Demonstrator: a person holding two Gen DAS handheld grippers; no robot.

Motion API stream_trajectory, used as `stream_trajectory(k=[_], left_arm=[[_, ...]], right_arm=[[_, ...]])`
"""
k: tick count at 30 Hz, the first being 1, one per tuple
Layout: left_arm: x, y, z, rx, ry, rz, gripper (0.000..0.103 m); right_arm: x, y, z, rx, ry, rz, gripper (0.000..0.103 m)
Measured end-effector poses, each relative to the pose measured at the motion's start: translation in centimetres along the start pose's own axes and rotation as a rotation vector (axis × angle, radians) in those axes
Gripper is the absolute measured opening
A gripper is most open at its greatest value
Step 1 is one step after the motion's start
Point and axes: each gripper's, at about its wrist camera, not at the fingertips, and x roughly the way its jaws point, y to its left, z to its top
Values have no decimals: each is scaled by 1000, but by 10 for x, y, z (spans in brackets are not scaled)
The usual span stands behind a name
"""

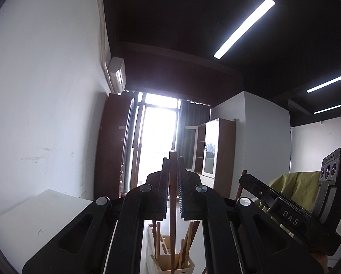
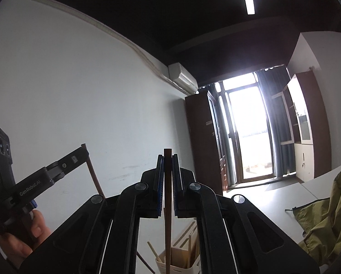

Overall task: Organize utensils
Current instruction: 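Lower both brown chopsticks into the holder and open both tools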

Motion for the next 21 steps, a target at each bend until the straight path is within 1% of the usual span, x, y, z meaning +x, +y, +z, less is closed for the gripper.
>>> stream_trajectory(k=[3,4,8,13,14,18,21], left_arm=[[2,-2,1,-2,-22,19,7],[4,-3,1,-4,-24,23,7],[7,-6,-1,-2,-41,32,7],[6,-9,-1,19,-103,46,7],[6,-9,-1,19,-115,46,7],[13,-12,-4,36,-133,50,7],[18,-12,-8,42,-118,52,7]], right_arm=[[-1,-3,2,-2,-35,3,7],[1,-4,2,-2,-40,17,7],[1,-7,2,10,-102,49,7],[1,-5,4,-14,-169,65,7],[1,-4,3,-20,-180,56,7],[5,-6,1,-35,-190,54,7],[16,-12,-4,-42,-156,36,7]])
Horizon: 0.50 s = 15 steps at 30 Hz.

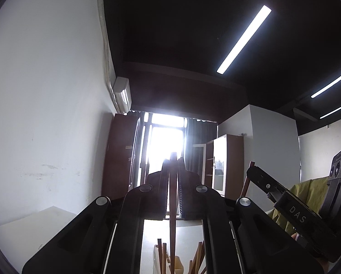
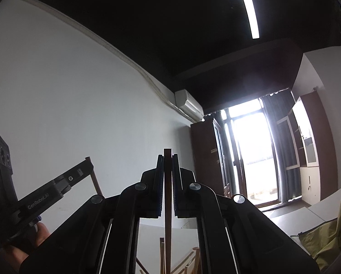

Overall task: Organize utensils
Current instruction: 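Lower both brown chopsticks into the holder and open both tools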

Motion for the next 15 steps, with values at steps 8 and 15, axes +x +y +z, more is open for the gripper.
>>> stream_trajectory(k=[8,15], left_arm=[[22,4,-21,12,100,-6,7],[51,15,-51,-2,280,-6,7]], right_arm=[[16,-15,-18,23,75,-18,7],[30,-15,-35,2,174,-29,7]])
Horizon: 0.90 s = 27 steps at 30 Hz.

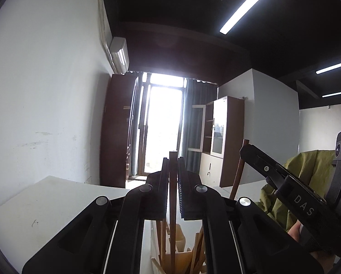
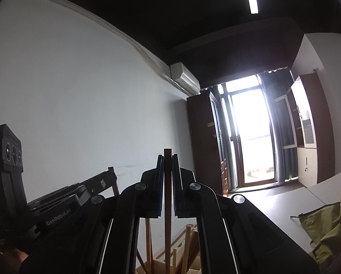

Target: Organize utensils

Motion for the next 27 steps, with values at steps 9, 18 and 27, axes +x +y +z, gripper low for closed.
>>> stream_trajectory(k=[9,18,27], left_arm=[[9,5,-16,38,66,8,7],[15,14,-21,27,115,10,7],[7,21,-17,18,117,7,12]], right_arm=[[9,1,-21,2,88,7,8],[9,5,-35,-18,143,-2,8],[8,-2,-29,6,151,-32,8]])
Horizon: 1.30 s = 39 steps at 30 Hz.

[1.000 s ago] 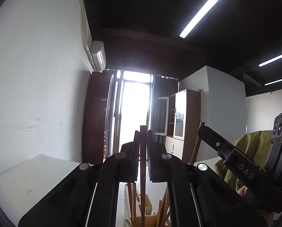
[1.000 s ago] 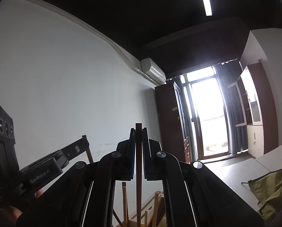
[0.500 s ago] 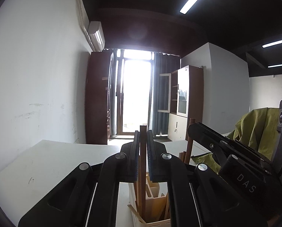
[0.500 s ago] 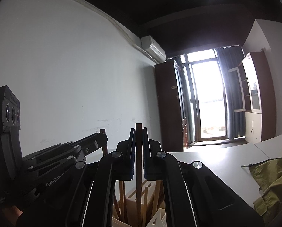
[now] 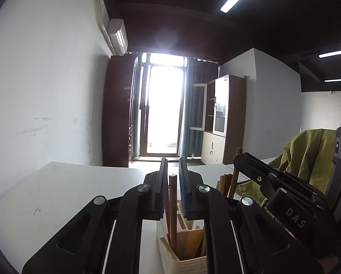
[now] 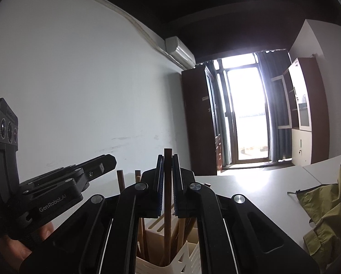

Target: Organize utensils

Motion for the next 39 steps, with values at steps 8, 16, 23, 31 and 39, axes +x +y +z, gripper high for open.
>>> stream_trajectory(k=[8,16,23,31,39], left_arm=[[-18,8,2,-6,-8,21,19],[-42,7,-2,7,18,26,26],[-56,3,-17,6,125,16,37],[-81,0,-30,29,213,-8,47],[-114,-2,-39,46,262,-37,70]], right_arm=[[3,4,-1,14,27,3,11],[-11,9,-3,12,55,-5,21],[-33,21,-10,-25,115,-31,29],[-58,32,-11,-54,185,-46,41],[-90,35,-25,-55,268,-53,59]])
